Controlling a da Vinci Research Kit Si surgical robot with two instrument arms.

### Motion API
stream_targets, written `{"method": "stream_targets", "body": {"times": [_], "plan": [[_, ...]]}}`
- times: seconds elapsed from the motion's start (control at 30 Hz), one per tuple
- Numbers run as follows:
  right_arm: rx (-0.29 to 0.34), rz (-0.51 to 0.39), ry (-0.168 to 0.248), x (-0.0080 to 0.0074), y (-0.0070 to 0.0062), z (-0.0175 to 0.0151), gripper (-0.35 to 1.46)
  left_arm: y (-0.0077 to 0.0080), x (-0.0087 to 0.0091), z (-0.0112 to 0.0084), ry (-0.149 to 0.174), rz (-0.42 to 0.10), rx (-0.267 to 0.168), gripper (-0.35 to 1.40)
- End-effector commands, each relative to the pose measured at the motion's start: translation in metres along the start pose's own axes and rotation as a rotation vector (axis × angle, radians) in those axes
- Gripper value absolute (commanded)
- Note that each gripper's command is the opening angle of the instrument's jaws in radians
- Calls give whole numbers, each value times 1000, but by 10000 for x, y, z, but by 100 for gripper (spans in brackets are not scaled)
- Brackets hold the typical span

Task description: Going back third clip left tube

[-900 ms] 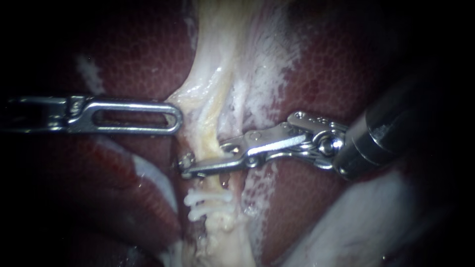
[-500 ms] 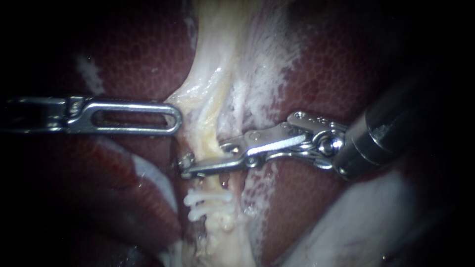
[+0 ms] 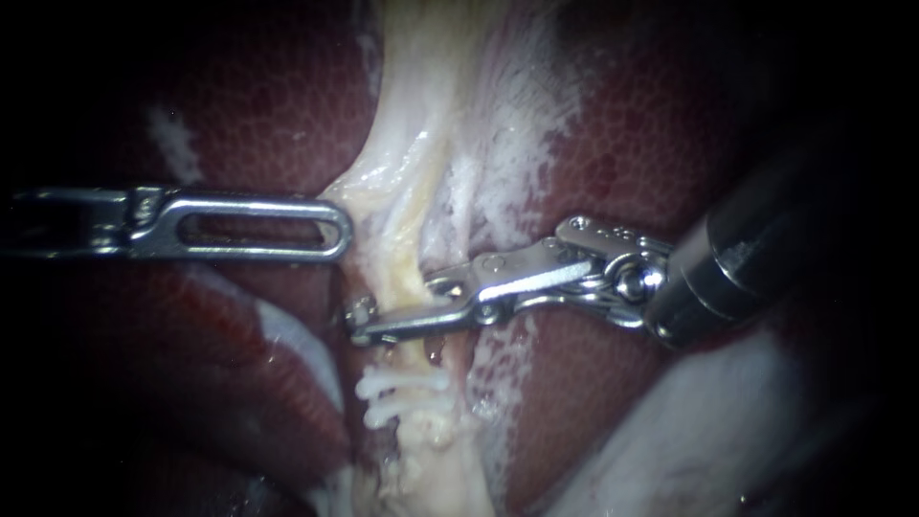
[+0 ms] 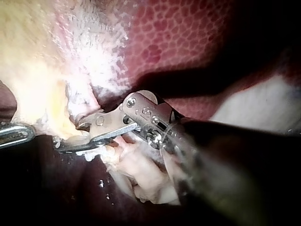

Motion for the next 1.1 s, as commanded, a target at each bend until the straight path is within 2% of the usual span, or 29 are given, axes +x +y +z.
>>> {"method": "stream_targets", "body": {"times": [0.03,0.2,0.3,0.43,0.57,0.8,1.1], "plan": [[-4,-32,2,0,3,1,37,0,0,0,0,0,0,-35],[-8,-137,-6,3,5,9,53,0,0,0,0,0,0,-35],[-12,-184,-9,3,6,11,55,0,0,0,0,0,0,-35],[-56,-243,-5,4,8,11,60,0,0,0,0,0,0,-35],[-62,-289,-9,4,11,10,60,0,0,0,0,0,0,-35],[-61,-327,-15,-2,11,6,60,-1,0,-1,0,0,0,-35],[-69,-336,-17,-12,1,-17,60,-1,1,-2,1,0,1,-35]]}}
